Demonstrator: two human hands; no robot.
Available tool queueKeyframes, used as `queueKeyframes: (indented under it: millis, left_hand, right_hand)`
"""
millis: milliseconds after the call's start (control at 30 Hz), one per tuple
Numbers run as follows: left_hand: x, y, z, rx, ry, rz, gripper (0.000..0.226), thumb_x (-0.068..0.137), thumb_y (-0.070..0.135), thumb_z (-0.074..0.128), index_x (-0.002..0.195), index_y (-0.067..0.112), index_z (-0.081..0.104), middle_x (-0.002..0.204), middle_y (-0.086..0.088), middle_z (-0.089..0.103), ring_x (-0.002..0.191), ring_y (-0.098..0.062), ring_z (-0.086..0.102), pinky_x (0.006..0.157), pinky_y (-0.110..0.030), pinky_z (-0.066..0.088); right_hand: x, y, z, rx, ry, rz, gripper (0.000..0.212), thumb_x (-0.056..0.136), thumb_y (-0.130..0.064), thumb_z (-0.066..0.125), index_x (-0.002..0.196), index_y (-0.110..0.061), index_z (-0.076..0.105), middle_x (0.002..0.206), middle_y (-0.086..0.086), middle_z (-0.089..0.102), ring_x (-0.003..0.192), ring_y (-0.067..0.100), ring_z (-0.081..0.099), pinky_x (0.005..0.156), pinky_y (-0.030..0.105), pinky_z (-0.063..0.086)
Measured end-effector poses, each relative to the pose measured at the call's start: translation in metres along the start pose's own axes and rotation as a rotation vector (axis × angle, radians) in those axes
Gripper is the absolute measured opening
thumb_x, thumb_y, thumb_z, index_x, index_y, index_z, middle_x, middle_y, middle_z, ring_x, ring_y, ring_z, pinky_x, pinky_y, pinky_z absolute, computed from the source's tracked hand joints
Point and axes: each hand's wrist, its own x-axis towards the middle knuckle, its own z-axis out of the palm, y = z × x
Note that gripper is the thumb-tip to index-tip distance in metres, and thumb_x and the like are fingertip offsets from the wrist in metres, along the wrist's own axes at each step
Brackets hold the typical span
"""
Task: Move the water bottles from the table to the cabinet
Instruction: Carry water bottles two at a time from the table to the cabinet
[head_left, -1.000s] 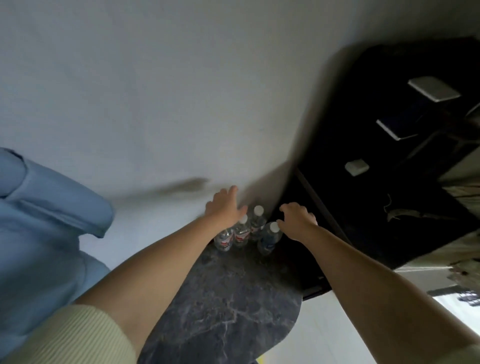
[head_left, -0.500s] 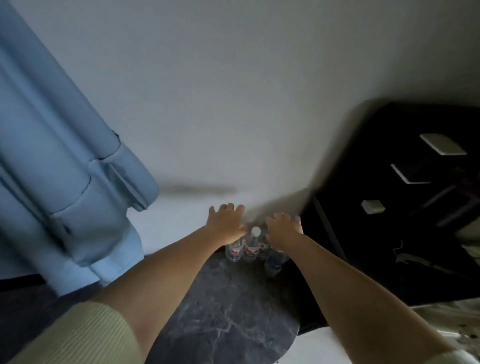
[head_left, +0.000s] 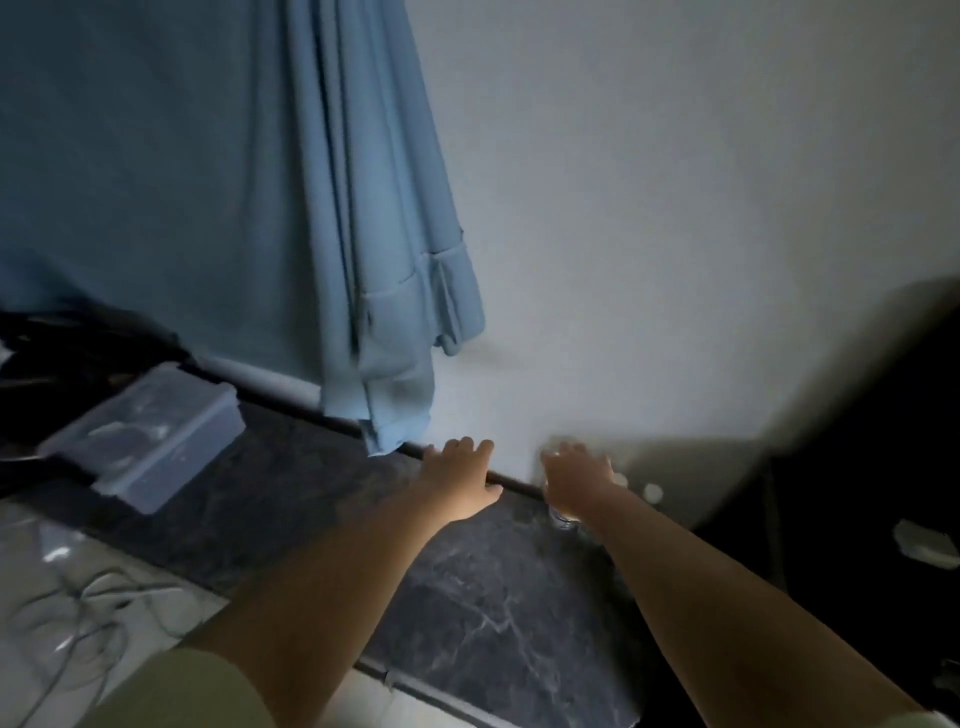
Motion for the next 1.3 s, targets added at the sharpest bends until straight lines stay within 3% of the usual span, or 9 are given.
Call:
queueKeyframes:
  millis: [133,267,533,700,1000,1300]
  left_hand:
    - [-0.058,-0.057,0.0,-0.056,0.073,-0.221,0.06,0.09,0.052,0.05,0.136,0.015,0.038,0.135,-0.012,0.047,0.123,-0.033,0.047,0.099,-0.047,0.038]
    - [-0.126,-0.107,0.003,-0.127,0.129,-0.399,0.066,0.09,0.054,0.05,0.142,0.017,0.034,0.141,-0.013,0.044,0.129,-0.034,0.043,0.103,-0.044,0.035]
    - [-0.341,-0.19,0.027,-0.205,0.155,-0.776,0.061,0.09,0.046,0.052,0.141,0.019,0.034,0.138,-0.012,0.045,0.128,-0.033,0.044,0.102,-0.046,0.035]
    - [-0.48,-0.215,0.056,-0.216,0.132,-0.983,0.055,0.09,0.048,0.05,0.134,0.018,0.037,0.132,-0.011,0.047,0.124,-0.031,0.045,0.103,-0.045,0.033]
    - [-0.689,-0.234,0.106,-0.291,0.139,-1.304,0.059,0.093,0.047,0.048,0.141,0.017,0.031,0.139,-0.01,0.042,0.13,-0.028,0.039,0.106,-0.045,0.029]
    - [-0.813,-0.265,0.128,-0.39,0.18,-1.576,0.061,0.092,0.048,0.049,0.143,0.019,0.029,0.143,-0.01,0.039,0.132,-0.029,0.039,0.105,-0.047,0.034]
  right_hand:
    - [-0.004,-0.066,-0.016,-0.026,0.049,-0.161,0.041,0.094,-0.018,0.046,0.136,-0.016,0.046,0.139,0.009,0.045,0.133,0.028,0.039,0.112,0.053,0.028]
    - [-0.016,-0.139,-0.023,-0.071,0.058,-0.283,0.049,0.094,-0.018,0.047,0.142,-0.02,0.04,0.144,0.008,0.043,0.136,0.027,0.037,0.114,0.053,0.025]
    - [-0.119,-0.327,-0.01,-0.256,0.13,-0.648,0.051,0.094,-0.022,0.049,0.144,-0.023,0.041,0.151,0.006,0.039,0.14,0.027,0.034,0.112,0.05,0.027]
    - [-0.212,-0.425,0.016,-0.306,0.181,-0.827,0.045,0.093,-0.028,0.051,0.137,-0.022,0.047,0.142,0.005,0.049,0.134,0.026,0.043,0.107,0.046,0.035]
    - [-0.36,-0.585,0.069,-0.354,0.098,-1.144,0.041,0.095,-0.029,0.046,0.134,-0.019,0.044,0.135,0.008,0.046,0.13,0.028,0.041,0.114,0.055,0.023]
    - [-0.463,-0.715,0.092,-0.467,0.127,-1.435,0.043,0.096,-0.025,0.045,0.138,-0.018,0.042,0.137,0.008,0.046,0.13,0.027,0.041,0.112,0.052,0.026]
